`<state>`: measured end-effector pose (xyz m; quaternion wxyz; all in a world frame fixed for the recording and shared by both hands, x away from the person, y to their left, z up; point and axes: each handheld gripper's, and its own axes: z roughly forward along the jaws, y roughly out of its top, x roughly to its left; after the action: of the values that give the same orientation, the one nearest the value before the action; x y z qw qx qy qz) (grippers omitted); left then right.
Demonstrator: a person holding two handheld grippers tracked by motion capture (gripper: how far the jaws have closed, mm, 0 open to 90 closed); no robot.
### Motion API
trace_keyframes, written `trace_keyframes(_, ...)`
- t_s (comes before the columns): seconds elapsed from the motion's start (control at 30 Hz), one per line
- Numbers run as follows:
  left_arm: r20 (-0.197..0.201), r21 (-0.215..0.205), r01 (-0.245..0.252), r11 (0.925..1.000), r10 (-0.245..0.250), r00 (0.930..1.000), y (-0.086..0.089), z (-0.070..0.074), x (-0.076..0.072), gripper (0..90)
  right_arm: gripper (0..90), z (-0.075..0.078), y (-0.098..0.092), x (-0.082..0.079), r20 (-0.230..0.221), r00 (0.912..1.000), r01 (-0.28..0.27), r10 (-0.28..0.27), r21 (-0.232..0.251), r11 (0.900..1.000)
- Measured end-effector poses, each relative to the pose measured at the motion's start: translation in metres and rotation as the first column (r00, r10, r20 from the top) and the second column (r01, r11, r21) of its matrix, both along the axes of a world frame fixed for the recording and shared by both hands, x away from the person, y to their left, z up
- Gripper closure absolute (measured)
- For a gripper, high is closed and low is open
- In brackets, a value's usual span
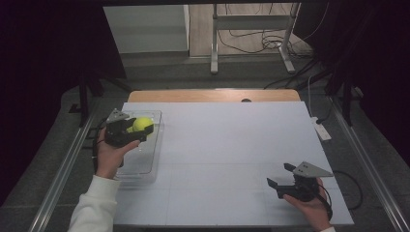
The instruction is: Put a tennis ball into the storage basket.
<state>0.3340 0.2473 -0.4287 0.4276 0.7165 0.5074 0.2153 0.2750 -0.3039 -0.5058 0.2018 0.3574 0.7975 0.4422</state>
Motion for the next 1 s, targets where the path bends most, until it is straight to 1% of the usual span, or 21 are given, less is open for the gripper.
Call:
trace_keyframes(0.4, -0.004, 0.003, -0.032, 0.9995, 0.032, 0.9995, 0.01, -0.002, 0.001, 26.2, 12.6, 0.0, 0.0, 0.0, 0.0, 1.0, 0.0, 0.0, -0.002, 1.0)
trace_keyframes(0.5, -0.003, -0.005, -0.041, 0.9991, 0.041, 0.9992, 0.012, -0.002, 0.001, 26.1, 12.6, 0.0, 0.0, 0.0, 0.001, 1.0, 0.001, -0.001, -0.004, 1.0)
trace_keyframes(0.67, -0.006, -0.005, -0.057, 0.9983, 0.057, 0.9983, 0.017, -0.003, 0.003, 26.2, 12.7, 0.0, 0.0, 0.0, 0.001, 1.0, 0.0, 0.0, -0.005, 1.0)
trace_keyframes(0.77, -0.012, 0.004, -0.072, 0.9974, 0.072, 0.9973, 0.019, -0.005, 0.005, 26.1, 12.6, 0.0, 0.0, 0.0, 0.0, 1.0, 0.001, -0.001, -0.003, 1.0)
trace_keyframes(1.0, -0.021, 0.009, -0.094, 0.9955, 0.094, 0.9953, 0.024, -0.008, 0.009, 26.2, 12.6, 0.0, 0.001, 0.0, -0.001, 1.0, -0.001, 0.001, -0.006, 1.0)
